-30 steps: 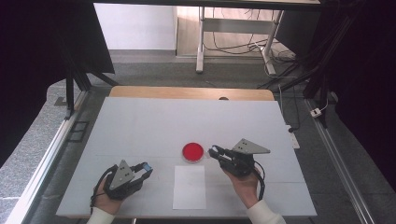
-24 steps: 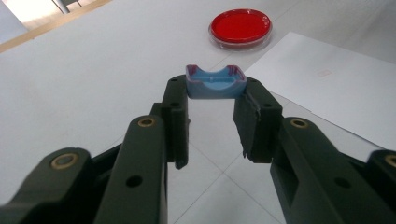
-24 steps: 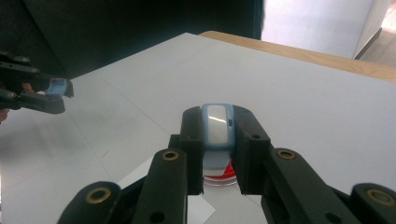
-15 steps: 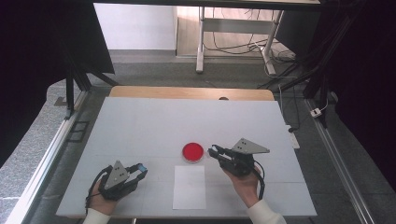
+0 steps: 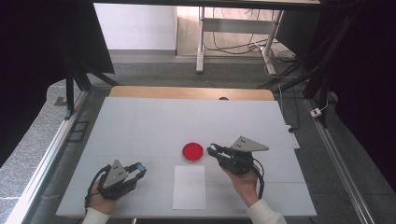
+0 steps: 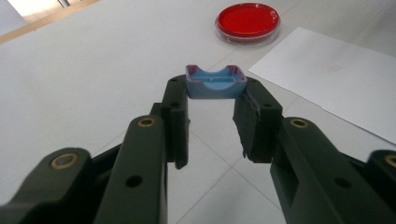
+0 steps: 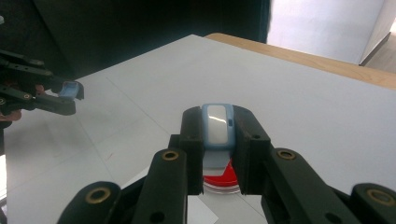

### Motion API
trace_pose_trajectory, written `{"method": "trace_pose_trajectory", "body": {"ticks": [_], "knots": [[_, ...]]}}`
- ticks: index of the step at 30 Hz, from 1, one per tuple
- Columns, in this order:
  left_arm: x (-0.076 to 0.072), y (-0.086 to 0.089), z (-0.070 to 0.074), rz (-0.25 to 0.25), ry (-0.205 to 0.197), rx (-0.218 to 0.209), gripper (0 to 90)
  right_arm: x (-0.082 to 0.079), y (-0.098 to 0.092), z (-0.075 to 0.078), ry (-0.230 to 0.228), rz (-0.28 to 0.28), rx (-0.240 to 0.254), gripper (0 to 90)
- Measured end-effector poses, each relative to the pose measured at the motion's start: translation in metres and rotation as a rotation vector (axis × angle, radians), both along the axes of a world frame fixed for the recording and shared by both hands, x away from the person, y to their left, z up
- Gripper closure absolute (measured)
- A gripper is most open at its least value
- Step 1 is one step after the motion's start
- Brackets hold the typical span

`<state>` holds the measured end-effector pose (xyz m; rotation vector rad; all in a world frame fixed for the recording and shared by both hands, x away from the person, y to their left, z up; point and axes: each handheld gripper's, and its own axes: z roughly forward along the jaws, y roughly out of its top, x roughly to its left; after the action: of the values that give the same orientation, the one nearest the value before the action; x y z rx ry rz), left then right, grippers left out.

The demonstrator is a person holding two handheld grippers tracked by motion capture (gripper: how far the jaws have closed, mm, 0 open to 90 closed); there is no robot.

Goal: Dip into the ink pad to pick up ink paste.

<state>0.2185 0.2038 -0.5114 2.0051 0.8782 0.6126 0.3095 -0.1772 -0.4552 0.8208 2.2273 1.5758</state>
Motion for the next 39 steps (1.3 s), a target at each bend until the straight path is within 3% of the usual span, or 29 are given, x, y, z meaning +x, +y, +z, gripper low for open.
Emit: {"method": "trace_pose_trajectory", "body": {"ticks": [39], "knots": [[0.003,-0.001,-0.003,-0.010,0.006,0.009,66.0,0.037,0.023,-0.014,0.060,0.011,-0.079,74.8]]}}
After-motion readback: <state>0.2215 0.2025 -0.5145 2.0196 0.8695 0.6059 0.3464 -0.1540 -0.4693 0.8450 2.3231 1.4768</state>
